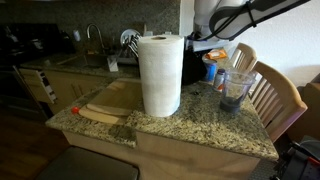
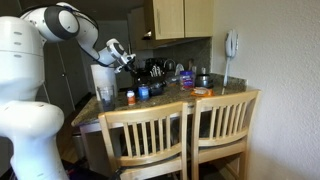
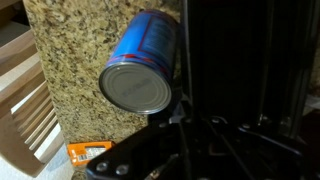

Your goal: Move the black bowl to the right

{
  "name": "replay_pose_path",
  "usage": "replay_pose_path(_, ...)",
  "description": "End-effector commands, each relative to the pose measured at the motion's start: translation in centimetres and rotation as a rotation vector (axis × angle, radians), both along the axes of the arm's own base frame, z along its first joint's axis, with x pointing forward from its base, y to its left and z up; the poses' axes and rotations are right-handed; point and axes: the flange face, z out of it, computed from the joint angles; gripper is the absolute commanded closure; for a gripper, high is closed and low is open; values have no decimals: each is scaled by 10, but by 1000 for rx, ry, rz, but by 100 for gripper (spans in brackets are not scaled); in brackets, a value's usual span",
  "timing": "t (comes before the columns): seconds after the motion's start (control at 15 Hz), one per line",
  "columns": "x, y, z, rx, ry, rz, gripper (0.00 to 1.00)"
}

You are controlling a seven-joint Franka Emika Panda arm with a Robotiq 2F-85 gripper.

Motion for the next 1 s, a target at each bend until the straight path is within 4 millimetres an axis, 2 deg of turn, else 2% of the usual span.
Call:
replay_pose_path(0.0,-7,-2,29,82,-145,-108,98)
replay_pose_path(0.2,-7,-9,56,129,-272,-218,98)
replay_pose_path(0.4,-12,-35,86,153,-391,-344,98)
replay_pose_path(0.67,-25,-89,118,169,-531,-538,98)
replay_pose_path(0.8,-29,-121,123,178,-588,-647,98)
replay_pose_path(0.93,-32,-155,117,189,-634,-764,98)
